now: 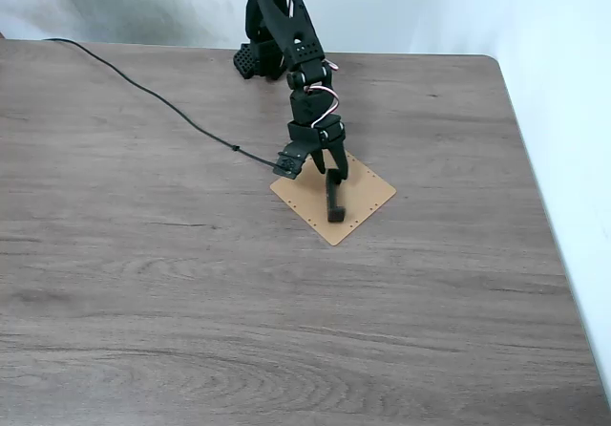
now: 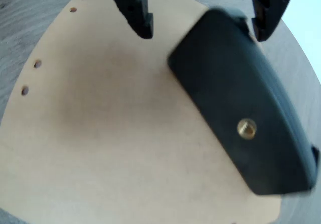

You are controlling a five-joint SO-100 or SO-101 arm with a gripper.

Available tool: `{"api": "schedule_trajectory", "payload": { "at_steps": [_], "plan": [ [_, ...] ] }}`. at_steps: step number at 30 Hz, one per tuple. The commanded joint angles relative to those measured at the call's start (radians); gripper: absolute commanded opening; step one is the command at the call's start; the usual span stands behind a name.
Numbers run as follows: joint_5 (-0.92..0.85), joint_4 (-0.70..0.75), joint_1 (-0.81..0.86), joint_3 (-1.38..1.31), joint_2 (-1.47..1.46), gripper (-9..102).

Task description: Grasp a black block and then place it on the board.

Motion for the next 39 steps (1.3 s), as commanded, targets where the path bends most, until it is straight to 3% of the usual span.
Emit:
{"api": "schedule_trajectory", "payload": {
  "at_steps": [1, 19, 23, 27, 29, 34, 39],
  "plan": [
    [-0.021, 0.018, -0.026, -0.023, 0.018, 28],
    [-0.008, 0.098, -0.112, -0.112, 0.118, 25],
    [0.0, 0.126, -0.147, -0.114, 0.193, 16],
    [0.009, 0.178, -0.179, -0.098, 0.29, 0],
    [0.014, 0.206, -0.183, -0.063, 0.364, 0],
    [0.02, 0.239, -0.092, 0.115, 0.621, 0],
    [0.153, 0.245, 0.092, 0.276, 0.808, 0]
  ]
}}
